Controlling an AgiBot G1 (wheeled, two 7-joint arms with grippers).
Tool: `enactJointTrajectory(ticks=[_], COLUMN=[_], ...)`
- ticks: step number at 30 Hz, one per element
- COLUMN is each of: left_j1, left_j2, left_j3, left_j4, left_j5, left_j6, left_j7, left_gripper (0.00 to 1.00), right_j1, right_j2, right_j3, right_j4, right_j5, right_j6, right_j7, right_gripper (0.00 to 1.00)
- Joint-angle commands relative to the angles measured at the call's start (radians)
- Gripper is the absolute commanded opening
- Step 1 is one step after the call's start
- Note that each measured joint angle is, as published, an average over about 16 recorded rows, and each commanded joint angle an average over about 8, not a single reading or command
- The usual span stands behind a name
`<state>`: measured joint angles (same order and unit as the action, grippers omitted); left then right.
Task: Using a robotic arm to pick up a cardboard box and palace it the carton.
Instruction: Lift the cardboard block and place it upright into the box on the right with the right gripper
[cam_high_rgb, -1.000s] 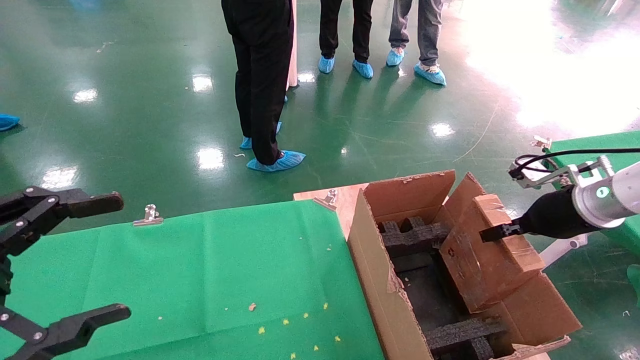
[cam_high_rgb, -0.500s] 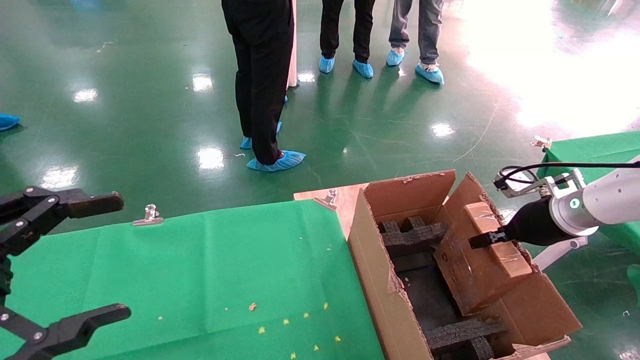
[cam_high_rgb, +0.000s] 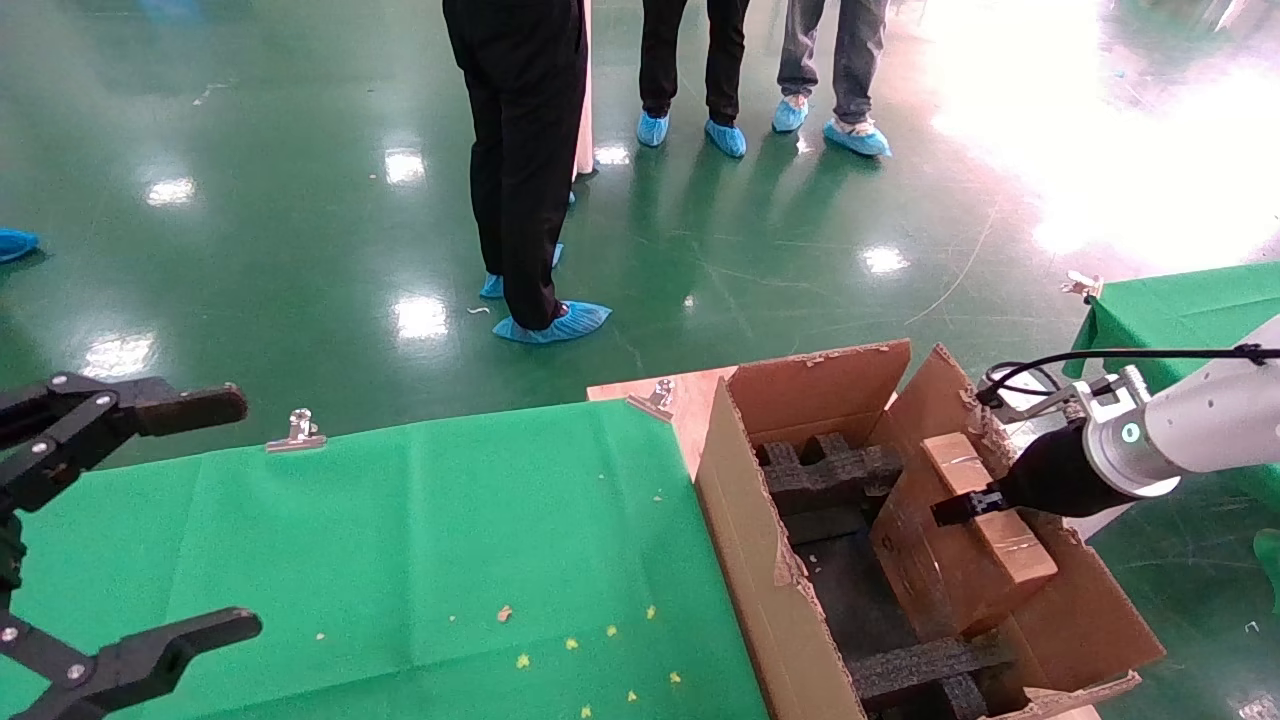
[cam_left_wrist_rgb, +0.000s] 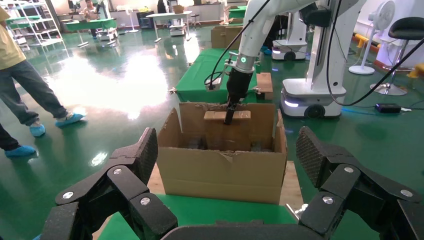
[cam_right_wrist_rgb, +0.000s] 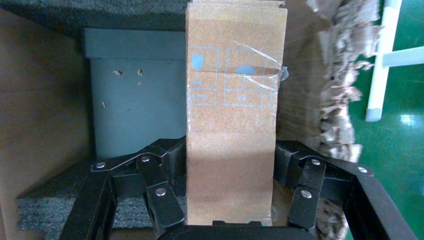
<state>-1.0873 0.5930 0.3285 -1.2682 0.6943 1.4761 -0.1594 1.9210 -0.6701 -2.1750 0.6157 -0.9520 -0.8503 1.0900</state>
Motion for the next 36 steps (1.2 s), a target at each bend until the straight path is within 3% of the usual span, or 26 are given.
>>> enactJointTrajectory(ticks=[1, 32, 34, 36], left_j1=[0.0, 0.0, 0.0, 0.0], left_j2=[0.0, 0.0, 0.0, 0.0], left_j3=[0.0, 0.001, 0.001, 0.001], left_j4=[0.0, 0.0, 0.0, 0.0], left_j5=[0.0, 0.0, 0.0, -0.001], left_j6=[0.0, 0.0, 0.0, 0.0], left_j7=[0.0, 0.0, 0.0, 0.0], left_gripper=[1.0, 1.0, 1.0, 1.0], right_j1=[-0.011, -0.188, -0.192, -0.195], right_j2=[-0.003, -0.126, -0.13, -0.134], right_j3=[0.003, 0.038, 0.039, 0.041], right_j4=[-0.009, -0.249, -0.259, -0.268], right_j5=[0.008, 0.08, 0.082, 0.085], right_j6=[-0.003, -0.053, -0.058, -0.062], right_j7=[-0.009, -0.142, -0.149, -0.158], right_gripper=[0.0, 0.0, 0.11, 0.36])
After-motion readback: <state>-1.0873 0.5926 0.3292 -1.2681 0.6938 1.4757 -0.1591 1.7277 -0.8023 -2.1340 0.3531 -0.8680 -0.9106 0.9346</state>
